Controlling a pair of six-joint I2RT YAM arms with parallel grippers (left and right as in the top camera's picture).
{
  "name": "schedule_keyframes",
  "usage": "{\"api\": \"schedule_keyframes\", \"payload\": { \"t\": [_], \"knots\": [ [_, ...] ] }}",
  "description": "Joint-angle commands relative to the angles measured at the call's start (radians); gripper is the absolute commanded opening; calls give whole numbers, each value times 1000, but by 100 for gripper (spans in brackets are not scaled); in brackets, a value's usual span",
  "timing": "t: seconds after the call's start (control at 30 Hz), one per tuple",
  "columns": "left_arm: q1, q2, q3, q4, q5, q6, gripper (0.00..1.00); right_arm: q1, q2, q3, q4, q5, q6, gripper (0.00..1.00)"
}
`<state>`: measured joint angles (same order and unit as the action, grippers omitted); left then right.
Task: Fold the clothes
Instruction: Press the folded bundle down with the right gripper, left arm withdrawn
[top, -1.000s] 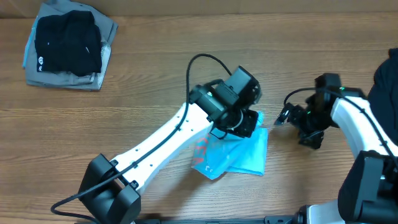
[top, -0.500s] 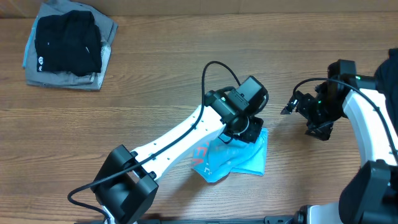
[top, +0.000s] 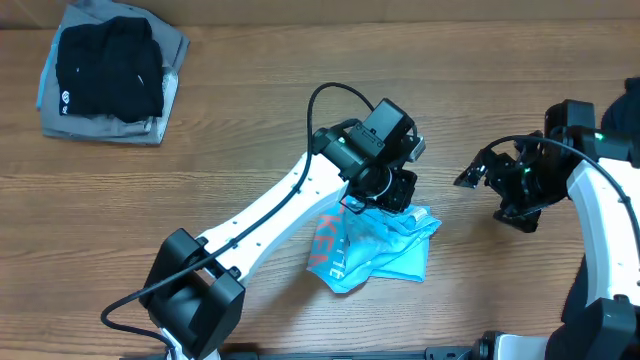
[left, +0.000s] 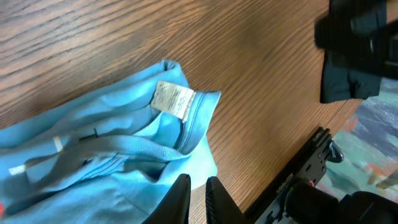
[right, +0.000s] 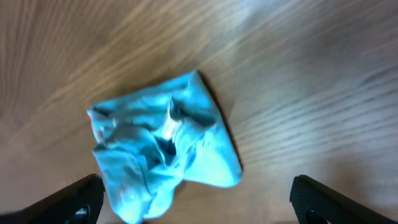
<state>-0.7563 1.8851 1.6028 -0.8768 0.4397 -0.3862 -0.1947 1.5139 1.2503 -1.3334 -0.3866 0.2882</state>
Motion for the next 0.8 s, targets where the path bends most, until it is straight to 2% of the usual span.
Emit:
{"api": "schedule_keyframes", "payload": {
  "t": [0.0, 0.13, 0.17, 0.2, 0.3, 0.33, 0.37, 0.4, 0.63, 0.67, 0.77],
  "knots": [
    [109, -39, 63, -77, 21, 26, 13, 38, -24, 26, -45, -18, -54, 100],
    [235, -40, 72, -209, 22, 43, 17, 63, -24, 26, -40, -19, -53, 100],
    [264, -40, 68, -243, 22, 49, 23, 67, -24, 26, -35, -20, -49, 100],
    [283, -40, 67, -267, 22, 60, 50, 70, -24, 26, -30, -28, -49, 100],
    [332, -40, 67, -327, 21, 119, 56, 78, -24, 26, -29, -62, -49, 100],
    [341, -40, 67, -336, 21, 136, 67, 83, -24, 26, -29, -64, -49, 100],
    [348, -40, 67, -344, 18, 147, 96, 90, -24, 26, -31, -64, -49, 100],
    [353, -40, 67, -352, 4, 147, 100, 97, -24, 26, -34, -64, -49, 100],
    [352, -40, 61, -460, -210, 153, 100, 203, -24, 19, -58, -62, -28, 100],
    [352, -40, 60, -473, -260, 139, 100, 230, -24, 19, -57, -60, -13, 100],
    [366, -40, 59, -492, -469, -5, 100, 320, -24, 19, -44, -38, 38, 100]
  ]
}}
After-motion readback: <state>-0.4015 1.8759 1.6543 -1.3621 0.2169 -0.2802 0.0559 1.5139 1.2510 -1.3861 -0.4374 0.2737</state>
